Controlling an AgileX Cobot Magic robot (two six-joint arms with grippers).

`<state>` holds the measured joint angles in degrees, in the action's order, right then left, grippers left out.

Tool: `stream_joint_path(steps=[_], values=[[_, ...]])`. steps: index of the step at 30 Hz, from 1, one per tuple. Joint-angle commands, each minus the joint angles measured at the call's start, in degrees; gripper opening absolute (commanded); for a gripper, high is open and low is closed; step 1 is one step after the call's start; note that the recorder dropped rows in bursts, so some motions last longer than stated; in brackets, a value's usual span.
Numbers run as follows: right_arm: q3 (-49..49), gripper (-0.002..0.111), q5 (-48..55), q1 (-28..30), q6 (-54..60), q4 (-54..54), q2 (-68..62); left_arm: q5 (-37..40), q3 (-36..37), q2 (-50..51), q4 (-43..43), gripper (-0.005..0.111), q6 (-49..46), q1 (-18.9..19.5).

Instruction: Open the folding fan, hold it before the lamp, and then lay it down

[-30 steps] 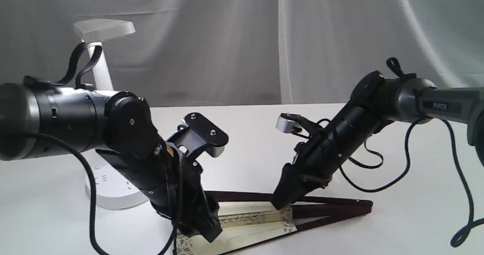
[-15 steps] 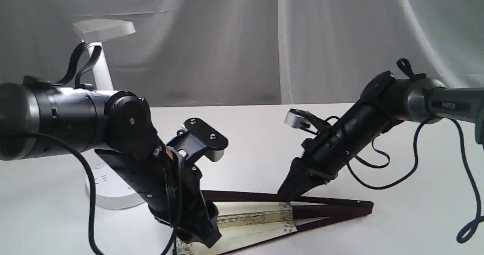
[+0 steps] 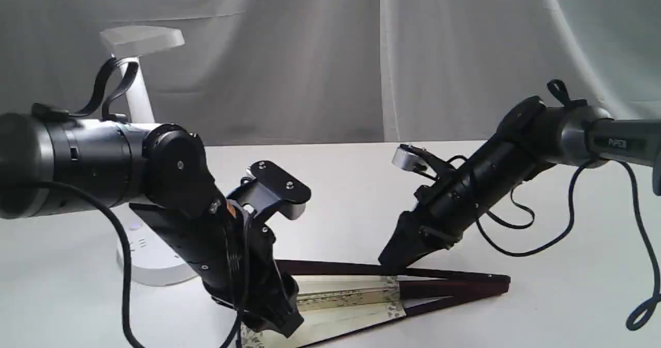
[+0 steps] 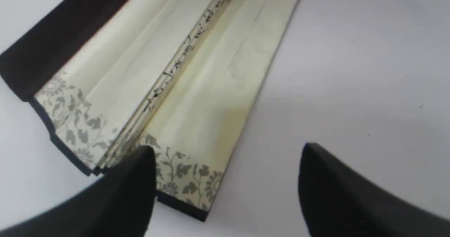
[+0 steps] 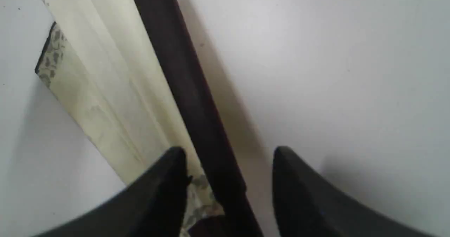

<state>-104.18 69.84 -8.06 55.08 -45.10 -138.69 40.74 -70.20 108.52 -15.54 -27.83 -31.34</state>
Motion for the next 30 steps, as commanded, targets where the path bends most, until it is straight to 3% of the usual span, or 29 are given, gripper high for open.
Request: stream_joint_path(steps=[1, 18, 27, 30], values=[[0.40, 0.047, 0.13, 0.21, -0.50, 0.88, 0.28, 0.19, -0.15, -0.75, -0.60, 0.058, 0.74, -0.17], [0.40, 0.038, 0.13, 0.06, -2.68, -1.88, -2.32, -0.03, -0.15, -0.75, -0.60, 0.058, 0.73, -0.17], [0.40, 0.004, 0.13, 0.17, -2.68, -3.02, -2.22, -0.04, -0.15, -0.75, -0.60, 0.058, 0.85, -0.17], [0.40, 0.000, 0.13, 0.17, -2.18, -5.04, -1.83, -0.04, -0.15, -0.75, -0.60, 0.058, 0.85, -0.17]])
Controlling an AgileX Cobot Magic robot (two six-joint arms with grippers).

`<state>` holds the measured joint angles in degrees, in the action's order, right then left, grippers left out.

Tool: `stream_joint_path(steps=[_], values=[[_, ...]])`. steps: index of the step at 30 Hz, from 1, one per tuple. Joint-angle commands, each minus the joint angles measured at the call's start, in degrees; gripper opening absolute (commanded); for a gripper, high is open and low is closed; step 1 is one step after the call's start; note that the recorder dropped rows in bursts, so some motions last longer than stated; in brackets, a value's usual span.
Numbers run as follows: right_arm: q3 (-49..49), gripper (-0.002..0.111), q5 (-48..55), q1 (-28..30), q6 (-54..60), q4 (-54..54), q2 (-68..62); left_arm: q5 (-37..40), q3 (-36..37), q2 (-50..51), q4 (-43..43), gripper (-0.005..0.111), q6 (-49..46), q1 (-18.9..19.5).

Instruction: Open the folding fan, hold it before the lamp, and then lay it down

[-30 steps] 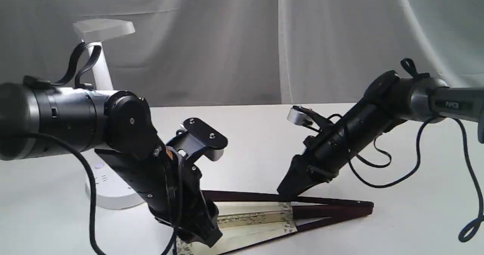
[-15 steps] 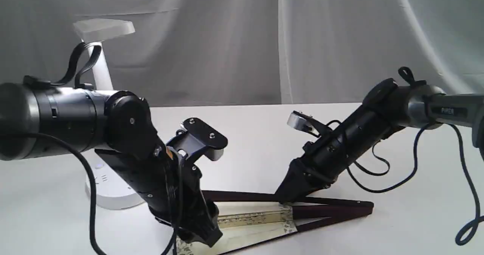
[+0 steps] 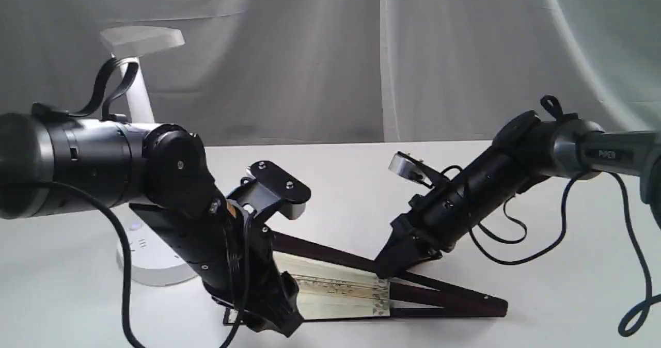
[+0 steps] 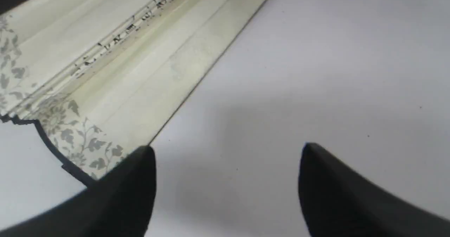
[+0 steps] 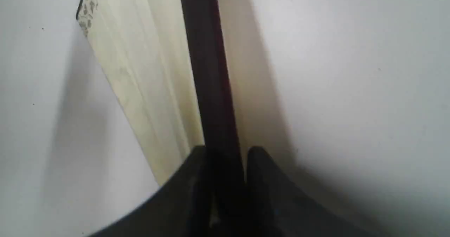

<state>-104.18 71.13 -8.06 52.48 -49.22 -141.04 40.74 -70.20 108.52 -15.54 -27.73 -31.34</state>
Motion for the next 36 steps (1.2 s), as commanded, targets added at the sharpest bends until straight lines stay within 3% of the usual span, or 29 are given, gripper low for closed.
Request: stream_joint_path(steps=[1, 18, 26, 36], values=[[0.40, 0.000, -1.17, 0.17, 0.41, -0.92, 0.58, 0.10, -0.15, -0.86, -0.60, 0.058, 0.74, -0.17], [0.40, 0.000, -1.17, 0.26, 1.07, 3.78, 8.04, 0.72, -0.15, -2.59, -1.19, 0.058, 4.19, -0.17], [0.88, 0.000, -1.17, 3.45, -2.61, 4.10, 10.97, 0.91, -0.15, -2.59, -3.97, 0.058, 4.73, -0.17], [10.91, 0.000, -1.17, 7.64, 1.08, -7.43, 16.45, -1.74, -0.05, -2.59, -12.94, 0.058, 4.60, -0.17]])
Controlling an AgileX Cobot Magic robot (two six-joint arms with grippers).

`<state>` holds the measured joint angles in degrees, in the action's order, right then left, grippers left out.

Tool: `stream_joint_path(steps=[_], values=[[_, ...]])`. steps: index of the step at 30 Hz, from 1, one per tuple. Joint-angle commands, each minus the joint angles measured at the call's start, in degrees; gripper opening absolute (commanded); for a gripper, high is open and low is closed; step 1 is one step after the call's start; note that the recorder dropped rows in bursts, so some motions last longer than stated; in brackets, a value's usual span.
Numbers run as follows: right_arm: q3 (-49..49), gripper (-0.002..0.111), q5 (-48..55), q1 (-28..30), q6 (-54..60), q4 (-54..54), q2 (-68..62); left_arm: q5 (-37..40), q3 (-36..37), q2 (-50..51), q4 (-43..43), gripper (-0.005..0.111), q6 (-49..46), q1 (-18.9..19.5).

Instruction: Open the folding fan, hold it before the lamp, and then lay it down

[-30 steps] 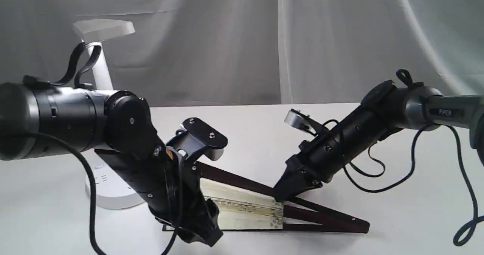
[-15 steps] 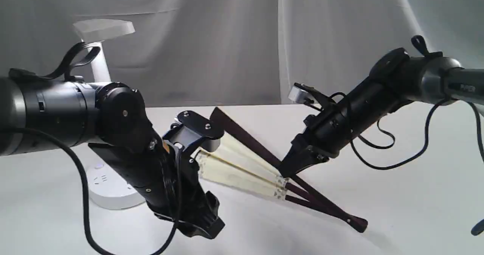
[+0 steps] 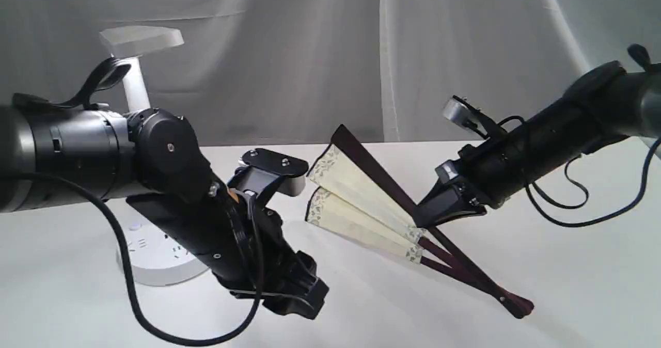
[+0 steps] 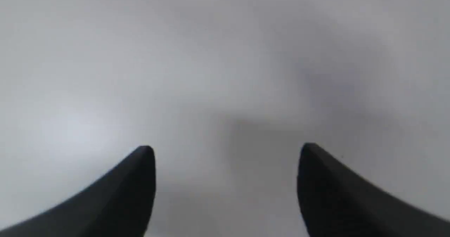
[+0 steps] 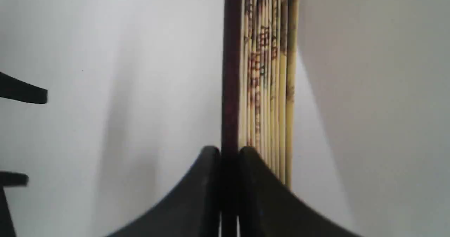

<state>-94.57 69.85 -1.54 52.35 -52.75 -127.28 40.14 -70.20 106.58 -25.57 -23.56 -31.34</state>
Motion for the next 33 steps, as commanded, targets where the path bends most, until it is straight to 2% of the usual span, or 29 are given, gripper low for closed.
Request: stream_joint_path(steps=[1, 6, 10, 14, 17, 21, 23, 26, 29, 31, 33], values=[[1.59, 0.000, 0.11, 1.45, 1.21, -3.90, 3.27, -1.24, -0.05, -0.65, -4.05, 0.058, 0.17, -0.17], [3.86, 0.000, 0.11, 1.56, 1.07, -5.12, 6.61, -1.24, -0.05, -0.65, -5.81, 0.055, -0.85, -0.17], [6.29, 0.000, 0.11, 1.56, 0.80, -8.69, 8.01, -0.75, 0.06, -0.78, -5.90, 0.044, -2.63, -0.17], [8.13, 0.000, 0.11, 1.56, 0.80, -10.09, 8.40, 1.48, 0.06, -3.16, -4.93, 0.024, -3.64, -0.06], [8.08, 0.000, 0.11, 1.56, 0.23, -10.53, 8.40, 2.02, 0.06, -6.41, -2.16, -0.001, -3.53, -0.06], [8.08, 0.000, 0.11, 1.56, -0.55, -13.42, 8.52, 2.22, 2.53, -11.37, 1.67, 0.000, 0.08, 0.08], [8.08, 0.000, 0.11, 1.54, -1.31, -14.14, 8.52, 3.75, 3.94, -13.89, 7.67, 0.000, 5.83, 0.08], [8.08, 0.000, 0.11, 1.54, -1.29, -15.20, 8.52, 6.87, 6.11, -17.38, 21.87, 0.000, 15.67, 0.08], [8.08, 0.000, 0.11, 1.54, -1.29, -16.27, 8.52, 7.82, 7.73, -20.63, 30.31, 0.000, 20.63, 0.08], [8.08, 0.000, 0.11, 1.54, -1.29, -16.54, 8.52, 5.74, 9.07, -22.62, 30.51, 0.000, 20.21, 0.08], [8.08, 0.000, 0.11, 1.54, -1.29, -16.67, 8.52, -1.30, 12.19, -25.47, 29.17, 0.000, 18.52, 0.08]])
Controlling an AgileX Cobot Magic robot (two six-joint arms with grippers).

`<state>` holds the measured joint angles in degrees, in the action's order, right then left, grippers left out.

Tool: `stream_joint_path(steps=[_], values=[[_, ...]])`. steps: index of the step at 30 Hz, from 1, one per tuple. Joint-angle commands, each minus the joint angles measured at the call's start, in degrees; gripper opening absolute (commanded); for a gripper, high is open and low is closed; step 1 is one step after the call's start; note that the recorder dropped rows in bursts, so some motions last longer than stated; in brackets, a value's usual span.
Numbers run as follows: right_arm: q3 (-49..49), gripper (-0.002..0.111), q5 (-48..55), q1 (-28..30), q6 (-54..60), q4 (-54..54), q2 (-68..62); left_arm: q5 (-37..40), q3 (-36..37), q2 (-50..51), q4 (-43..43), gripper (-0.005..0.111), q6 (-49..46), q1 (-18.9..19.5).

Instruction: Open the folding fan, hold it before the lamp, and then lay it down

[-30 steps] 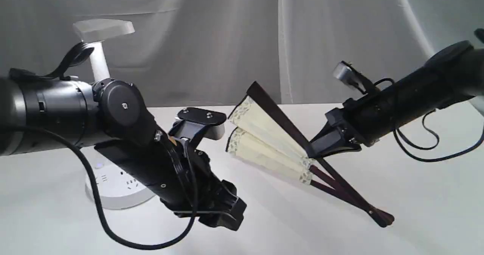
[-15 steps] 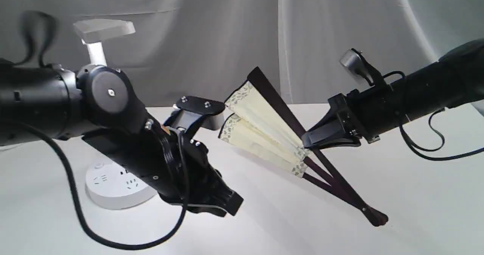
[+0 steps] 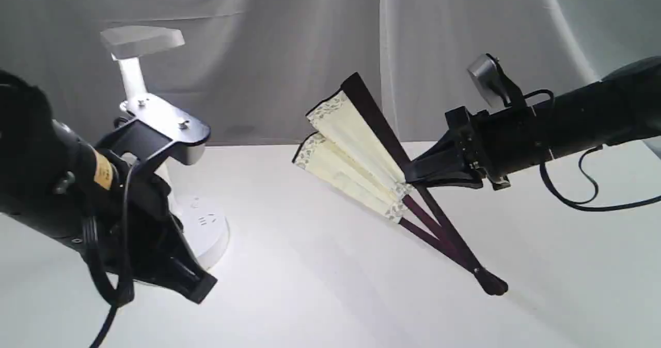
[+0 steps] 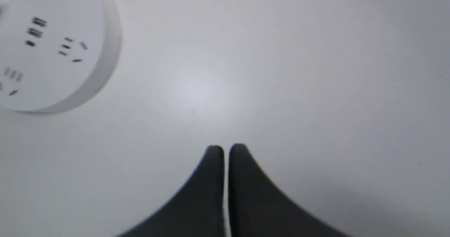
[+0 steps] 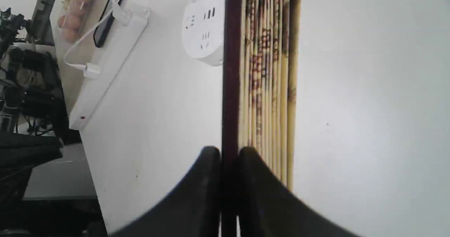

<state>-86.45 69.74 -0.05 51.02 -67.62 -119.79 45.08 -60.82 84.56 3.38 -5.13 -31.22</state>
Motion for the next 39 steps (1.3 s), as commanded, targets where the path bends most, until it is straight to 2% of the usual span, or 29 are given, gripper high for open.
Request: stream_joint_path(steps=[1, 6, 10, 14, 17, 21, 26, 31, 33, 35, 39], values=[[-0.04, 0.000, 0.22, 0.05, 0.05, -1.93, 1.02, -10.75, 4.47, -4.92, -0.90, 0.000, -1.30, -0.04], [-0.04, 0.000, 0.22, 0.05, -0.19, -2.50, 1.02, -30.25, 15.66, -10.12, -7.47, 0.000, -2.69, -0.04], [-0.04, 0.000, 0.22, 0.05, -0.08, -2.94, 1.02, -43.63, 23.18, -10.47, -11.04, 0.000, -2.35, -0.04], [-0.04, 0.000, 0.22, 0.05, 0.77, -4.49, 1.02, -60.57, 30.96, -10.47, -16.38, 0.000, -1.27, -0.04], [-0.04, 0.000, 0.22, 0.05, 1.19, -5.58, 1.02, -73.07, 36.74, -10.47, -15.69, 0.000, 3.12, -0.04], [-0.04, 0.000, 0.22, 0.05, 1.54, -5.71, 1.02, -86.92, 41.94, -10.47, -9.26, 0.000, 7.86, -0.04], [-0.04, 0.000, 0.22, 0.07, 1.65, -6.27, 1.02, -90.35, 43.14, -9.77, -6.76, 0.000, 19.77, -0.04], [-0.04, 0.000, 0.22, -0.03, 1.65, -7.91, 1.02, -97.22, 43.14, -2.91, -7.53, 0.005, 37.90, -0.04], [-0.04, 0.000, 0.22, -0.03, 1.65, -8.36, 1.02, -100.74, 43.14, 0.41, -7.53, 0.011, 44.79, -0.04], [-0.04, 0.000, 0.22, -0.03, 1.65, -8.51, 1.02, -104.69, 42.22, 4.88, -7.53, 0.023, 52.83, -0.04], [-0.04, 0.000, 0.22, -0.03, 1.65, -8.51, 1.02, -104.15, 37.55, 13.20, -6.87, 0.042, 65.33, -0.04]])
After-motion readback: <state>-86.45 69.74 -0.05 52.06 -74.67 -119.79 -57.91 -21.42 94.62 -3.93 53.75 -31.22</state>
